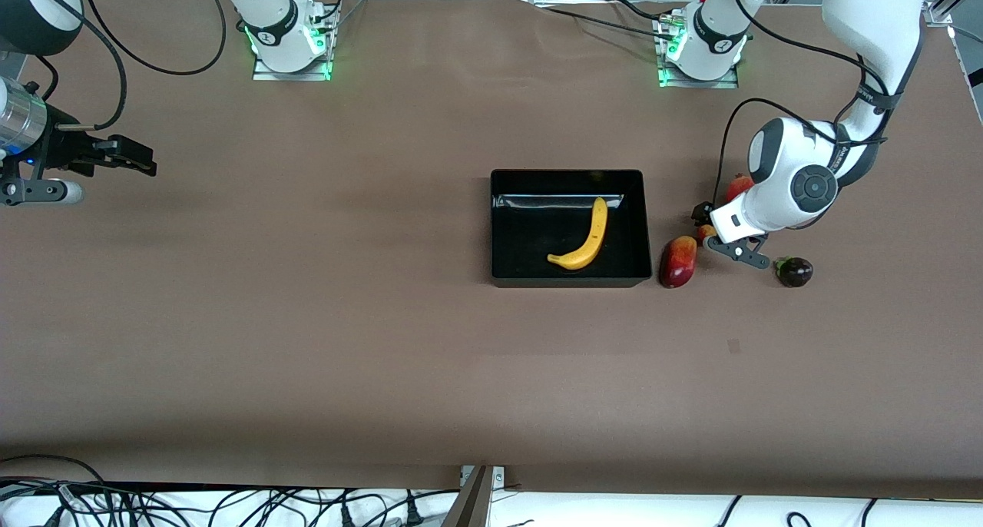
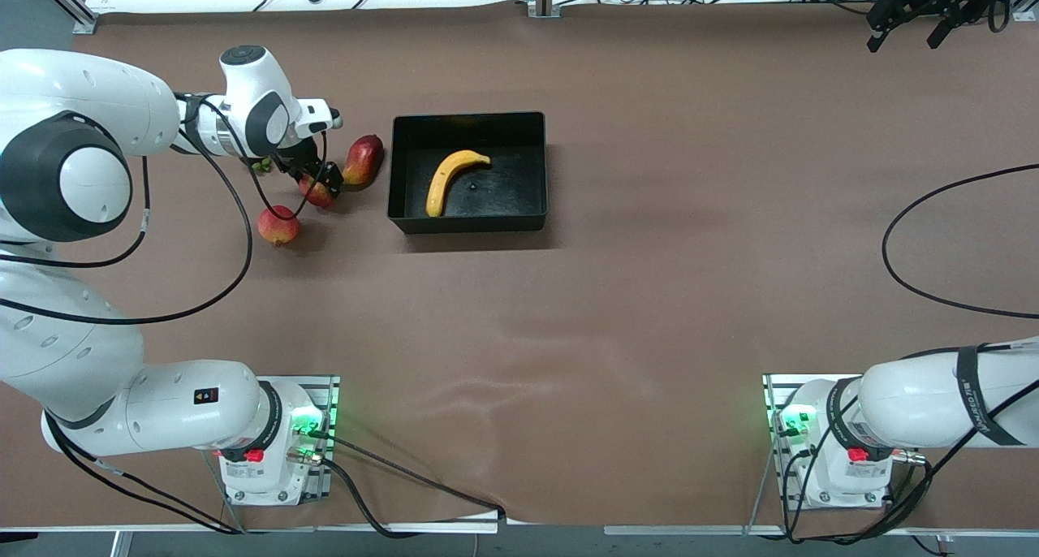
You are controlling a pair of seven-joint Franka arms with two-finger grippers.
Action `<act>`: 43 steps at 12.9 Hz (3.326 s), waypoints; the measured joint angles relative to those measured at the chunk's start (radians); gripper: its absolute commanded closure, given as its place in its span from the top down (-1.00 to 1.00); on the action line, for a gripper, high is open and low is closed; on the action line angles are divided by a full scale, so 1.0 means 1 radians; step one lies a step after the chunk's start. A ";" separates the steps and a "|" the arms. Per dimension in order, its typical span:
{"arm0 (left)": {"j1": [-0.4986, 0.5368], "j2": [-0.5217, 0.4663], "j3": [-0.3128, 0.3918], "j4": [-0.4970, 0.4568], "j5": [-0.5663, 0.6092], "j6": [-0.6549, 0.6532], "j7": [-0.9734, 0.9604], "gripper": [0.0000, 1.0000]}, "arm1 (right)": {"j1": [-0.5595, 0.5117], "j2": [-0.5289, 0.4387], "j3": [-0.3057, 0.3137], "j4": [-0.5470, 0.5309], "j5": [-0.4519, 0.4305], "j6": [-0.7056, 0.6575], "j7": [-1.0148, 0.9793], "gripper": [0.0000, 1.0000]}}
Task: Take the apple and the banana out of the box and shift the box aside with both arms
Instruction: 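Lower the apple onto the table and open the left gripper, then reach the left gripper into the box and grasp the banana, then carry the banana out while the right gripper reaches toward the box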
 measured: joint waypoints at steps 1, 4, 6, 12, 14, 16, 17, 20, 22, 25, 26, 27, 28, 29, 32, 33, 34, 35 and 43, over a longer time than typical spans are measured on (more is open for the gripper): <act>0.001 -0.017 0.000 0.008 0.000 -0.005 0.000 1.00 | 0.000 0.000 0.000 0.000 0.000 0.000 0.000 1.00; -0.020 -0.144 -0.027 0.066 -0.024 -0.161 -0.032 1.00 | 0.000 0.000 0.000 0.000 0.000 0.000 0.000 1.00; -0.096 -0.236 -0.057 0.107 -0.073 -0.253 -0.132 1.00 | 0.000 0.000 0.000 0.000 0.000 0.000 0.000 1.00; -0.313 -0.184 -0.120 0.130 -0.082 -0.167 -0.521 1.00 | 0.000 0.000 0.000 0.000 0.000 0.000 0.000 1.00; -0.344 -0.094 -0.120 0.129 -0.081 -0.072 -0.539 1.00 | 0.000 0.000 -0.001 0.000 0.000 0.000 0.000 1.00; -0.363 -0.017 -0.120 0.131 -0.081 -0.009 -0.544 1.00 | 0.000 0.000 -0.001 0.000 0.000 0.000 0.000 1.00; -0.372 0.012 -0.120 0.131 -0.076 0.020 -0.544 1.00 | 0.000 0.000 -0.001 0.000 0.000 0.000 0.000 1.00; -0.389 0.063 -0.118 0.133 0.012 0.072 -0.539 1.00 | 0.000 0.000 -0.001 0.000 0.000 0.000 0.000 1.00; -0.392 0.078 -0.116 0.134 0.064 0.096 -0.516 1.00 | 0.000 0.000 -0.001 0.000 0.000 0.000 0.000 1.00; -0.394 0.116 -0.111 0.134 0.067 0.135 -0.486 1.00 | 0.000 0.001 -0.001 0.000 0.000 -0.001 0.000 1.00; -0.397 0.137 -0.105 0.134 0.067 0.152 -0.483 1.00 | 0.000 0.001 -0.001 0.000 0.000 -0.001 0.000 1.00; -0.398 0.154 -0.102 0.134 0.067 0.161 -0.481 0.86 | 0.000 0.001 -0.001 0.000 0.000 -0.001 0.000 1.00; -0.398 0.166 -0.100 0.134 0.068 0.167 -0.481 -0.12 | 0.000 0.001 -0.001 -0.001 0.000 -0.001 0.000 1.00; -0.398 0.174 -0.100 0.135 0.068 0.170 -0.479 -0.99 | 0.000 0.001 -0.001 -0.001 0.000 -0.001 0.000 1.00; -0.399 0.173 -0.094 0.142 0.069 0.171 -0.476 -1.00 | 0.000 0.001 -0.001 0.000 0.000 -0.001 0.000 1.00; -0.399 0.170 -0.093 0.146 0.069 0.171 -0.474 -1.00 | 0.000 0.001 -0.001 0.000 0.000 -0.001 0.000 1.00; -0.399 0.166 -0.093 0.149 0.069 0.171 -0.474 -1.00 | 0.000 0.001 -0.001 0.000 0.000 -0.001 0.000 1.00; -0.399 0.161 -0.093 0.153 0.069 0.171 -0.474 -1.00 | 0.000 0.001 -0.001 0.000 0.000 -0.001 0.000 1.00; -0.355 -0.097 -0.091 0.170 0.042 -0.062 -0.465 -1.00 | 0.002 0.001 0.000 0.001 0.000 0.001 0.000 1.00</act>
